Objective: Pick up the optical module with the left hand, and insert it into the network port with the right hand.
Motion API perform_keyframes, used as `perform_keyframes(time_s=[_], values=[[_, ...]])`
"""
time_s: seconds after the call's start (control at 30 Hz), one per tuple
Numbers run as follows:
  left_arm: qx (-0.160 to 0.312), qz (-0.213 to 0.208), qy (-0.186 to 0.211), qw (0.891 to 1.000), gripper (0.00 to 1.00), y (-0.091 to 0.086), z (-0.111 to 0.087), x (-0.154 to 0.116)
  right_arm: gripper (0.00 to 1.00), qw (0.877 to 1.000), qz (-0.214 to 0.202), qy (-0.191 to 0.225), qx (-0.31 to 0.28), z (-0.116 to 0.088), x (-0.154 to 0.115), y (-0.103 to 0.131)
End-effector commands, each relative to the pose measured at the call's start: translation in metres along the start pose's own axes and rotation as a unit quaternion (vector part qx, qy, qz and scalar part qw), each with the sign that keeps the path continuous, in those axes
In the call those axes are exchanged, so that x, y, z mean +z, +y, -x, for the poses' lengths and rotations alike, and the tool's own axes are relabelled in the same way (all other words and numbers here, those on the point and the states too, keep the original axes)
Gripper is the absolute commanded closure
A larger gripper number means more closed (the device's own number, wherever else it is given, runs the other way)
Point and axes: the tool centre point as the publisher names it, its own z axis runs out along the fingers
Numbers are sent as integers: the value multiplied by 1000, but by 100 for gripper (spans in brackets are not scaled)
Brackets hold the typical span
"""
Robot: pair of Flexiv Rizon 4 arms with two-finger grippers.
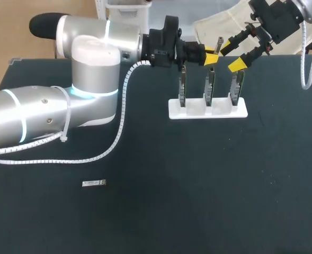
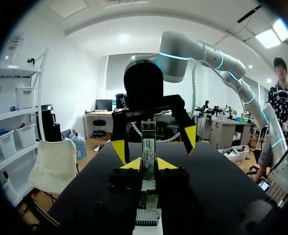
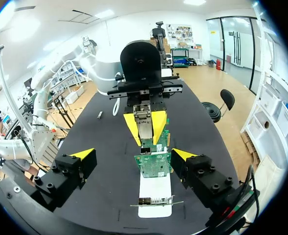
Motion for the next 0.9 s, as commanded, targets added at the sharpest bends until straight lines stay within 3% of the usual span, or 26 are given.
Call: perform_keyframes(time_s=[0.03, 0.9], values=[[1, 3, -2, 1000, 100, -1, -1, 0, 0, 1000, -1, 0, 0, 0, 0, 1], [3, 5, -3, 1000, 100, -6, -3, -8, 0, 1000, -1, 0, 0, 0, 0, 1]])
